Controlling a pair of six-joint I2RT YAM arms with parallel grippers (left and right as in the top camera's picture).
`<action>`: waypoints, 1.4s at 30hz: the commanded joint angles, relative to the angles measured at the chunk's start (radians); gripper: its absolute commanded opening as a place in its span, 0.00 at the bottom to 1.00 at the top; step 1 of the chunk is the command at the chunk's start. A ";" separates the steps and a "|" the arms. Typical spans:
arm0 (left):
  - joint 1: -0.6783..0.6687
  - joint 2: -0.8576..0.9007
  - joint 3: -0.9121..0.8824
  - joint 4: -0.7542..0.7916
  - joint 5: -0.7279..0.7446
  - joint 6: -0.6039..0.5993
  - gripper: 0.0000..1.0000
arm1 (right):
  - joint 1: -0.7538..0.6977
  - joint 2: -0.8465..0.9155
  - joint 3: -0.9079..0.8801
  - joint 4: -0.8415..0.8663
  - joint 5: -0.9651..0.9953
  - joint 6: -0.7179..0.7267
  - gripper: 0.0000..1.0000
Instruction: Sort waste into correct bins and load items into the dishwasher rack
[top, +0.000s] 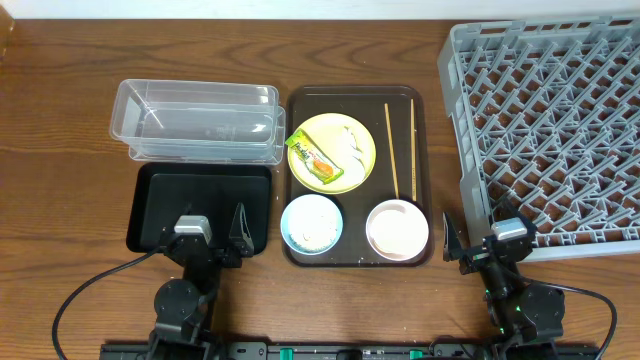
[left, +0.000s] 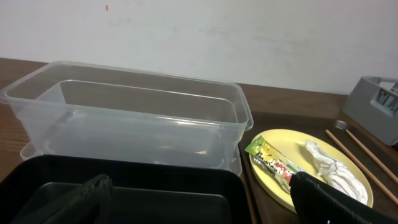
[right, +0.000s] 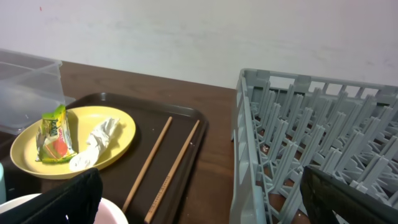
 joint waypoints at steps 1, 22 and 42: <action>0.006 -0.007 -0.031 -0.010 -0.017 0.003 0.93 | -0.007 -0.003 -0.001 -0.004 -0.008 -0.008 0.99; 0.006 0.140 0.262 -0.081 0.315 -0.220 0.93 | -0.006 0.067 0.254 -0.054 -0.119 0.248 0.99; -0.042 1.130 1.282 -0.898 0.623 -0.272 0.98 | -0.006 1.046 1.213 -0.861 -0.314 0.269 0.99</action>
